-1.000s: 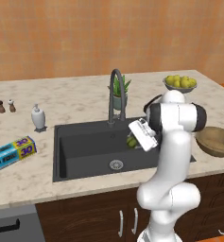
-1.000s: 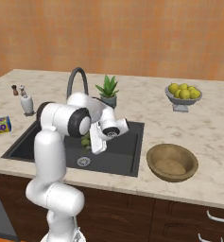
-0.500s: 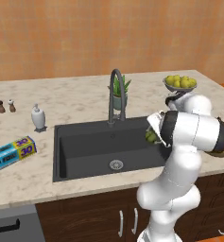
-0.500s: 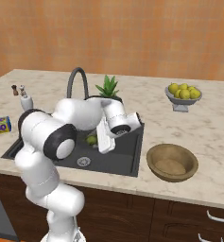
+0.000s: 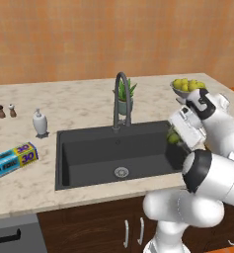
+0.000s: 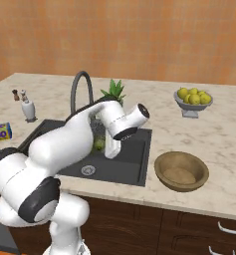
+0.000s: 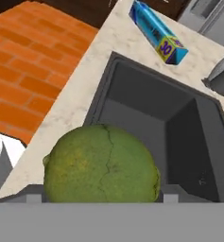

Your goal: Pick the lime from the sink and place it in the bowl. Then pick the bowl and place it in the microwave. Then close the microwave door and press the start button.

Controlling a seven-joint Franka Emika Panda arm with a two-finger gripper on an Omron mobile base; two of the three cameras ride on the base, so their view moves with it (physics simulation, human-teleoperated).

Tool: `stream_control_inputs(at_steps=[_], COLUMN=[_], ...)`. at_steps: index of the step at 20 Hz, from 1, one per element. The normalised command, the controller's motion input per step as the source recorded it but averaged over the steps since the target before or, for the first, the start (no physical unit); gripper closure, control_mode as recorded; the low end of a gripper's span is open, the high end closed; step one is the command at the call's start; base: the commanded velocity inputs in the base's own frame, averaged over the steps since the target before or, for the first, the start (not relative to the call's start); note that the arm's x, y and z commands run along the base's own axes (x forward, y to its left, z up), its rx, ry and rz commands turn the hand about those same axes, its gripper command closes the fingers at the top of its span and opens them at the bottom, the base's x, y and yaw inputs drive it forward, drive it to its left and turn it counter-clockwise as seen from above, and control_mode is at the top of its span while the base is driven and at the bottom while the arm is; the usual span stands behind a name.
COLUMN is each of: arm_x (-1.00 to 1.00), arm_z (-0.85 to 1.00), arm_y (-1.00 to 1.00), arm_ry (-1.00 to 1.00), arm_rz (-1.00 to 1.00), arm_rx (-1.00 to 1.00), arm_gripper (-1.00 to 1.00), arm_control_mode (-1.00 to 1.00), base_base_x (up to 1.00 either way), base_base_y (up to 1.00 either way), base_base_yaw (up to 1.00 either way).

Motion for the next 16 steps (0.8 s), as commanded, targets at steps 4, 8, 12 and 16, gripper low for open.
stream_control_inputs(at_steps=[4,8,12,16], arm_x=[-0.33,-0.16,-0.08,-0.16], arm_z=[0.48,0.54,0.53,0.38], arm_y=[-0.5,-0.49,-0.6,-0.79], arm_ry=[0.0,0.04,0.05,0.06], arm_rz=[-0.31,-0.36,-0.37,-0.36], arm_rx=[-0.3,-0.27,-0.15,-0.08], arm_gripper=[1.0,1.0,1.0,1.0], arm_control_mode=[-1.0,-1.0,-1.0,-1.0], base_base_x=[0.0,0.0,0.0,0.0], base_base_y=[0.0,0.0,0.0,0.0], base_base_yaw=[0.0,0.0,0.0,0.0])
